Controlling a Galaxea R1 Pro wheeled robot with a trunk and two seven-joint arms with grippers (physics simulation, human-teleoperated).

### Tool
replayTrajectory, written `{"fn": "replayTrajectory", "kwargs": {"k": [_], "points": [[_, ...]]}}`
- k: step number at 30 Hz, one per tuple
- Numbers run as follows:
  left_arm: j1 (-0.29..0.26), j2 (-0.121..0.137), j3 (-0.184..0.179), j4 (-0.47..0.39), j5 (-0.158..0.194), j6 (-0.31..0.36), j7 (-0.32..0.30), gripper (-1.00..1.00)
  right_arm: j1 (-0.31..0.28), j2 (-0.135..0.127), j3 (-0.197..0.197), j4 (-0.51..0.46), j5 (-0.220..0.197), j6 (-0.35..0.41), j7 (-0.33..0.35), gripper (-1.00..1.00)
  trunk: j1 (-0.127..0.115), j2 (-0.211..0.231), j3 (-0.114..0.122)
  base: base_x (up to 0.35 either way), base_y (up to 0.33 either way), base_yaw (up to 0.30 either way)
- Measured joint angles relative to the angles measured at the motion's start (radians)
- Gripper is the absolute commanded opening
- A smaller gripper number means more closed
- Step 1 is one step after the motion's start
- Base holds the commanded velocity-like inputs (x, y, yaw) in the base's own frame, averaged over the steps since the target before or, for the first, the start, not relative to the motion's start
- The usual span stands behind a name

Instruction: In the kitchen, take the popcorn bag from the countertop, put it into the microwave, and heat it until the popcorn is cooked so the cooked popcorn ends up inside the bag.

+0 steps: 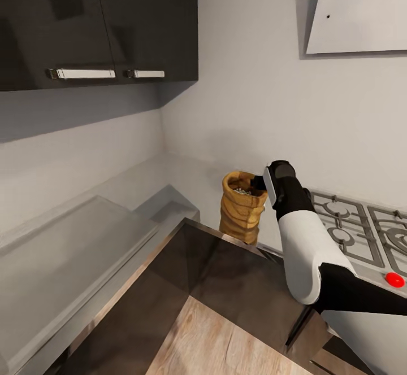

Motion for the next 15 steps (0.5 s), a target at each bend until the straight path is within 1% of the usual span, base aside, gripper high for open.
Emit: {"fn": "replayTrajectory", "kwargs": {"k": [7,11,15], "points": [[0.000,-0.001,0.000,0.000,0.000,0.000,0.000,1.00,0.001,0.000,0.000,0.031,-0.001,-0.002,0.000,1.00,0.000,0.000,0.000,0.009,0.000,0.000],[0.000,0.001,-0.002,0.001,-0.001,0.000,-0.001,1.00,0.001,0.000,-0.002,0.033,-0.001,-0.002,0.000,1.00,0.000,0.000,0.000,0.176,0.000,0.000],[0.000,0.001,-0.001,0.000,0.000,0.000,0.000,1.00,0.001,0.000,-0.006,0.033,0.000,-0.002,0.000,1.00,0.000,0.000,0.000,0.033,0.000,0.000]]}}
